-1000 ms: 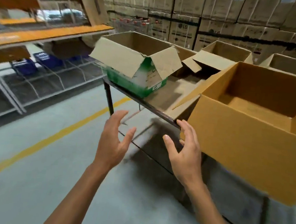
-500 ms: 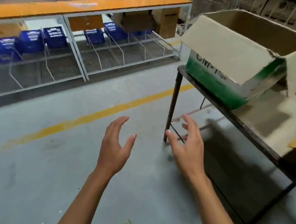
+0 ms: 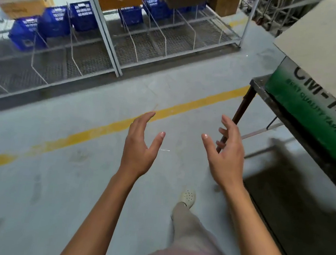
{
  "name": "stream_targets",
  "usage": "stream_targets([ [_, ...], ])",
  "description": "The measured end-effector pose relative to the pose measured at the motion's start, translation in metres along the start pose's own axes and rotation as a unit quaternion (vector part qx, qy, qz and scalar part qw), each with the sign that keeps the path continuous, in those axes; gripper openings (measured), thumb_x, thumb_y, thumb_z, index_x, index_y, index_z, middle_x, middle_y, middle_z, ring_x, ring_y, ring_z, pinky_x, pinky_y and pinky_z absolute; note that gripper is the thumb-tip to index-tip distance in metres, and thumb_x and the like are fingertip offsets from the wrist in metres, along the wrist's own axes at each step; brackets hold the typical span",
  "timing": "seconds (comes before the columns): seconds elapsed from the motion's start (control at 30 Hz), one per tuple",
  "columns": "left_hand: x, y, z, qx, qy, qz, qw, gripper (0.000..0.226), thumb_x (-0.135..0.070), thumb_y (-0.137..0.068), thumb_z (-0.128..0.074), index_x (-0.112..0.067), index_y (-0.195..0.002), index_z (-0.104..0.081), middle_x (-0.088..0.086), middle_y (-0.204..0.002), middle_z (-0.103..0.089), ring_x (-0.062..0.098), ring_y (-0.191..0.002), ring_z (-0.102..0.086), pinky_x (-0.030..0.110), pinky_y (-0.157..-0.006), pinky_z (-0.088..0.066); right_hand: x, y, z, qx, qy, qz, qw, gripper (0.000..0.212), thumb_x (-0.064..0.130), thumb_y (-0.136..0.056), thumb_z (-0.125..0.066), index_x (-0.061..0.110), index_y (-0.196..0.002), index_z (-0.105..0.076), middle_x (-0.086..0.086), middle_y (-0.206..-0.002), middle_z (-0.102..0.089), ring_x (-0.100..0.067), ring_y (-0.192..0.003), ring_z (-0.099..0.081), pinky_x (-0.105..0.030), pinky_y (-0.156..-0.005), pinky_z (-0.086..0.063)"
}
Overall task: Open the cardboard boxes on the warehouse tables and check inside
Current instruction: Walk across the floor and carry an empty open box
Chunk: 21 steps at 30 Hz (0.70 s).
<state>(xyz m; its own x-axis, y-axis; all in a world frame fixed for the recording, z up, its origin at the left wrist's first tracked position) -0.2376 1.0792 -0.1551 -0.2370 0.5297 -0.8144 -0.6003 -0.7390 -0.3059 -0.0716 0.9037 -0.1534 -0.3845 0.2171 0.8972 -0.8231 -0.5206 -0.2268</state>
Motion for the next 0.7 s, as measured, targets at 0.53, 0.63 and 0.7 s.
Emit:
stream_targets([
  [0.53,0.016,-0.350,-0.119,0.036,-0.010,-0.018,0.999,0.058,-0.040,-0.093,-0.059,-0.025,-0.146,-0.043,-0.009,-0.145,-0.047,0.008,-0.137,-0.042,0.048,-0.110,-0.042,-0.042,-0.356,-0.035,-0.029,-0.035,0.002,0.999,0.064,0.042,-0.087,-0.062,0.026,-0.146,-0.041,0.012,-0.141,-0.046,-0.009,-0.123,-0.051,-0.037,-0.093,-0.052],
  [0.63,0.031,-0.408,-0.151,0.050,-0.007,-0.020,0.999,0.057,-0.041,-0.093,-0.059,-0.025,-0.146,-0.043,-0.009,-0.145,-0.047,0.008,-0.137,-0.043,0.049,-0.109,-0.042,-0.060,-0.401,-0.042,-0.043,-0.025,-0.008,0.999,0.057,0.040,-0.087,-0.061,0.026,-0.141,-0.047,0.008,-0.139,-0.049,-0.011,-0.123,-0.051,-0.035,-0.092,-0.052],
  [0.7,0.040,-0.450,-0.177,0.066,0.003,-0.028,0.997,0.057,-0.042,-0.093,-0.057,-0.026,-0.146,-0.042,-0.011,-0.145,-0.046,0.008,-0.136,-0.042,0.049,-0.110,-0.041,-0.077,-0.433,-0.045,-0.059,-0.010,-0.017,0.998,0.051,0.038,-0.088,-0.062,0.025,-0.136,-0.052,0.003,-0.138,-0.050,-0.013,-0.124,-0.050,-0.036,-0.092,-0.052],
])
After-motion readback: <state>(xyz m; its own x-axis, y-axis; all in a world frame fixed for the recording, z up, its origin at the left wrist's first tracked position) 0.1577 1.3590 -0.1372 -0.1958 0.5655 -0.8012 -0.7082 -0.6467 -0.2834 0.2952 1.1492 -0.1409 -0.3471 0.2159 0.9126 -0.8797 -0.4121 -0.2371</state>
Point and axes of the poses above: each hand's wrist, its own y-axis away from the middle knuckle, its own z-axis out of the back of the hand, x = y × z, the point moved 9 cm from there along -y, towards the middle knuckle
